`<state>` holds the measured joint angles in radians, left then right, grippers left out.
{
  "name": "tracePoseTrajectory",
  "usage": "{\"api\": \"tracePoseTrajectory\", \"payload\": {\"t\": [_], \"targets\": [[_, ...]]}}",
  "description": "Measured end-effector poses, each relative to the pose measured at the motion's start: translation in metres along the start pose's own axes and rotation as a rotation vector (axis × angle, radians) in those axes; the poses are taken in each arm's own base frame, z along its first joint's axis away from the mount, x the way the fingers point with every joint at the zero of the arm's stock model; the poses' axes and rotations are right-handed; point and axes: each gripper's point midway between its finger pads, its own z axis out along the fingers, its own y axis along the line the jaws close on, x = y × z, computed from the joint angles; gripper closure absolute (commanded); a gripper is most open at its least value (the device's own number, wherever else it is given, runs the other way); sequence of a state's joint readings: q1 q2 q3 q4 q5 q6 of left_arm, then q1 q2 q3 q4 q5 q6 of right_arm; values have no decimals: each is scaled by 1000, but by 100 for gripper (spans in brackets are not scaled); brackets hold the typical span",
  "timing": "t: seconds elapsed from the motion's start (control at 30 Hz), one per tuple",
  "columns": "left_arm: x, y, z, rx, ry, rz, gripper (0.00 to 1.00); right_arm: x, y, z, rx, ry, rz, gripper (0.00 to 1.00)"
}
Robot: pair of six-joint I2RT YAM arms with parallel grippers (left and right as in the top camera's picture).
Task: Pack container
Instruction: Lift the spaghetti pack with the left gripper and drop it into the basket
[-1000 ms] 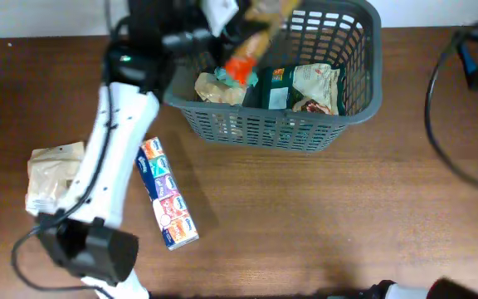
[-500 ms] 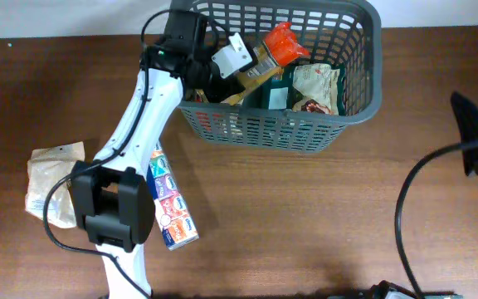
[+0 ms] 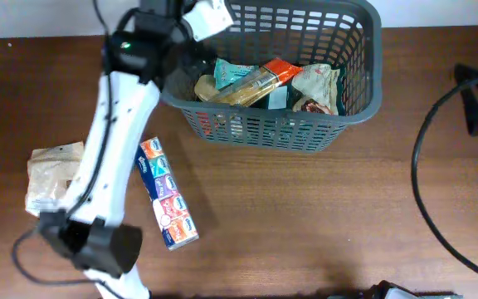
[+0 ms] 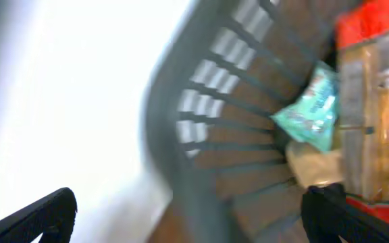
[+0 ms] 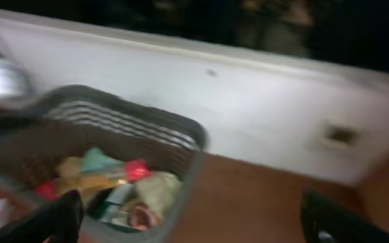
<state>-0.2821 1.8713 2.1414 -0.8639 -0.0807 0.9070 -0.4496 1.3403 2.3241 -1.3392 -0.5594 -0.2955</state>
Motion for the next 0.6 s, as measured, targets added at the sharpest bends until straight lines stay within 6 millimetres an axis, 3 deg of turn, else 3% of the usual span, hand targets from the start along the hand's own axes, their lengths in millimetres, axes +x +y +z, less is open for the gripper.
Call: {"api": "tracePoseTrajectory", "payload": {"t": [0.17, 0.27, 0.4, 0.5, 0.6], "targets": [[-7, 29, -73, -97, -43, -5, 0, 18, -18, -20, 183, 58, 42, 1], [1, 37, -98, -120, -34, -13, 0, 31, -14, -42, 261, 60, 43, 1], [22, 36, -100, -97, 26, -27, 1, 67, -1, -80, 373, 53, 42, 1], [38, 37, -95, -78, 56, -61, 0, 105, 9, -111, 482, 55, 72, 1], [56, 39, -90, -53, 63, -131, 1, 146, 6, -137, 634, 64, 151, 1]]}}
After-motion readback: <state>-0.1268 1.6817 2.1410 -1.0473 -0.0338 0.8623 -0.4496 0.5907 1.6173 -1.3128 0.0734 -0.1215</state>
